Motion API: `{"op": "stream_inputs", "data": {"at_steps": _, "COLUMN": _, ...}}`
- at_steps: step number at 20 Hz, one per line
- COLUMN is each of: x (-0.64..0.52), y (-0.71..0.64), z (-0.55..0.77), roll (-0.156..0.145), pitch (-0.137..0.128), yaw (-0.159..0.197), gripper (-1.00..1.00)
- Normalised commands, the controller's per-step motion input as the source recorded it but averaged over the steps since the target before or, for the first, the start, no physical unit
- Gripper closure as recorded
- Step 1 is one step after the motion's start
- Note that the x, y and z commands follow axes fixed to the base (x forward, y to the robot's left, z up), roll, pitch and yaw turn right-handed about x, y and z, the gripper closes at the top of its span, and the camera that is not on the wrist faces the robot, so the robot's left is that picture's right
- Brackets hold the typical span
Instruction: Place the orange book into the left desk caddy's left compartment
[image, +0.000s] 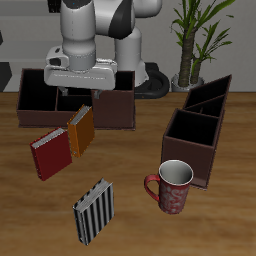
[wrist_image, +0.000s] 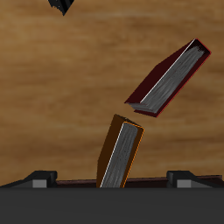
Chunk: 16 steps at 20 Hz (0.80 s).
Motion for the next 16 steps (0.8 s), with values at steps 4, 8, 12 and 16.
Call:
{"op": "stream_inputs", "data": {"at_steps": 4, "x": 0.00, "y": -0.16, "z": -0.25, "roll": -0.033, "pitch": -0.039, "yaw": -0.029, "gripper": -1.00}}
{"op": "stream_inputs", "data": {"at_steps": 8, "x": 0.01, "y": -0.16, "z": -0.28, "roll": -0.020, "pitch": -0.018, "yaw": -0.047, "gripper": -1.00}}
{"op": "stream_inputs", "data": {"at_steps": 12, "x": 0.04, "y": -0.07, "z": -0.44, "roll": -0.007, "pitch": 0.017, "yaw": -0.013, "gripper": -1.00}}
{"op": "stream_inputs", "data": {"at_steps": 16, "x": 0.02, "y": -0.07, "z": -0.58, "roll": -0.022, "pitch": 0.058, "yaw": -0.031, "gripper": -1.00}}
